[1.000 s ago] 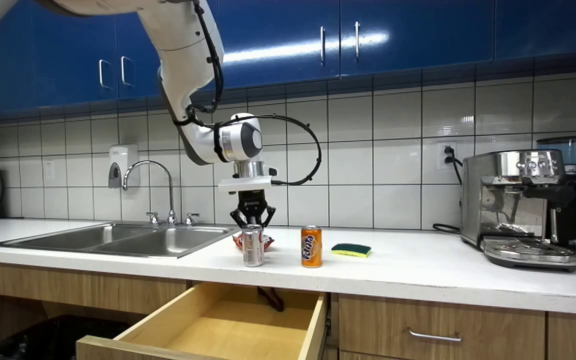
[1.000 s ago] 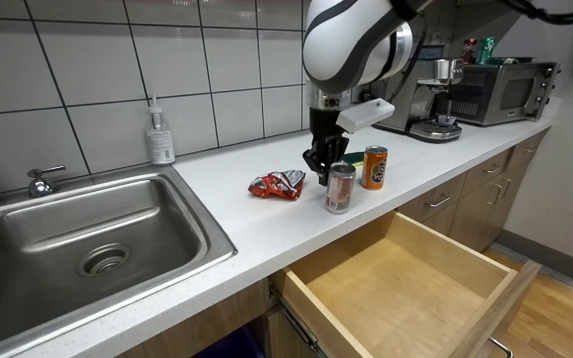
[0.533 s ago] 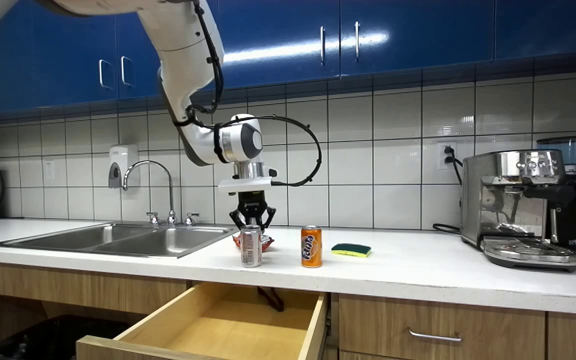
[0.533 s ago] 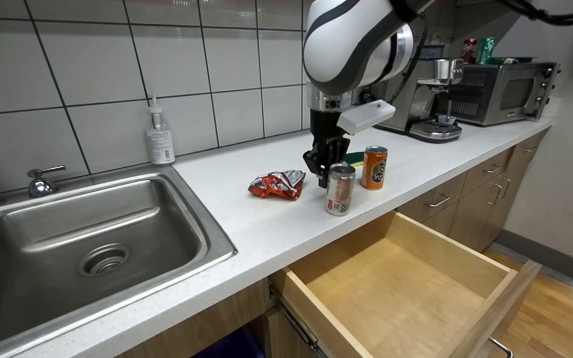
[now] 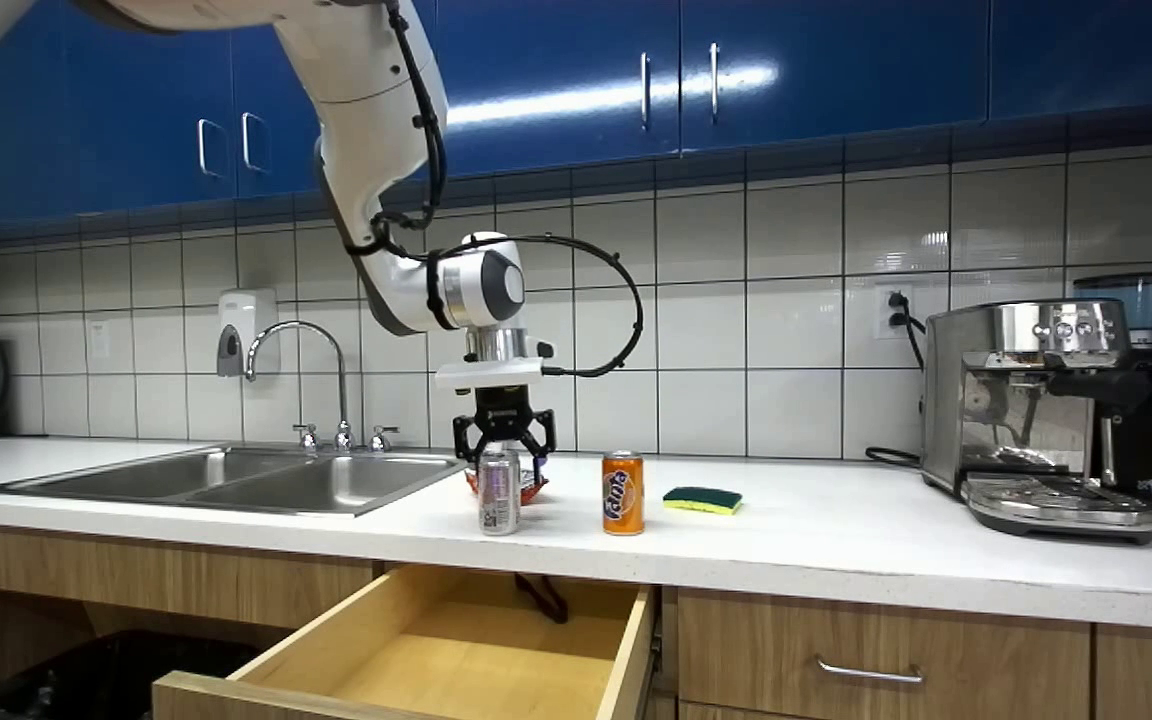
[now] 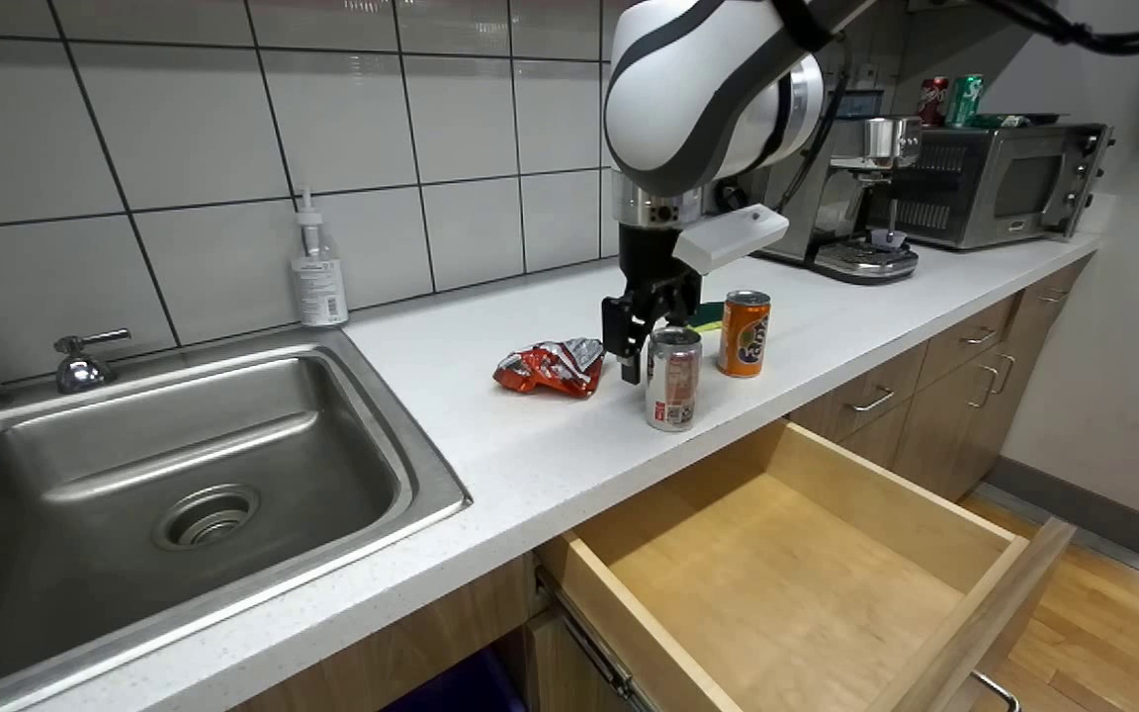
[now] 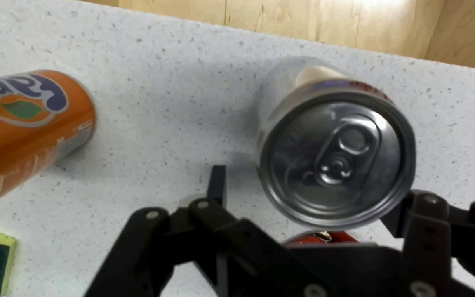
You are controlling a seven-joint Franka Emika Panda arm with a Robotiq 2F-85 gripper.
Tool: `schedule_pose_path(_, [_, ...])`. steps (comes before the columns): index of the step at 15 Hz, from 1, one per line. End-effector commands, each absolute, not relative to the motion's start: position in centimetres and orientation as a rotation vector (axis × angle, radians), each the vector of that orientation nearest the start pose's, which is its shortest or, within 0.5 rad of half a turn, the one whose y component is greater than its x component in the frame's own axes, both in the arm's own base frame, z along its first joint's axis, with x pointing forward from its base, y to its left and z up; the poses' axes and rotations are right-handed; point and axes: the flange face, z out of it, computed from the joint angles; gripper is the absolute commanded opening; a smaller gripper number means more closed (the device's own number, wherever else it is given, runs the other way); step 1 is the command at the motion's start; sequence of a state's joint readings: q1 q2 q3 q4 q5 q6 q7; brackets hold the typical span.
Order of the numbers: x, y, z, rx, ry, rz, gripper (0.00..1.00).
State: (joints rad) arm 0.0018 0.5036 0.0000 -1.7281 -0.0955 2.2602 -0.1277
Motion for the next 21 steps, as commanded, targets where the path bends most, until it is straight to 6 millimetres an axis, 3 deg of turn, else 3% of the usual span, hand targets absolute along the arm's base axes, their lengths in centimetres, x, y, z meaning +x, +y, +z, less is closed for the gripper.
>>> schedule_pose_path(1, [65.8, 0.3, 30.1, -3.187, -0.299, -0.023, 1.00])
schedule_pose_path(8, [64.1, 1.3, 29.4, -3.180, -0.323, 0.003, 1.00])
schedule_pose_path(17, [62.9, 0.8, 29.6, -3.175, -0.310, 0.012, 1.00])
schedule_pose_path(18, [62.8, 0.8, 29.6, -3.172, -0.307, 0.014, 0.75])
schedule_pose_path(19, [62.8, 0.7, 29.6, -3.172, -0.308, 0.013, 0.74])
schedule_pose_path(21, [62.7, 0.6, 29.7, -3.173, -0.305, 0.010, 0.58])
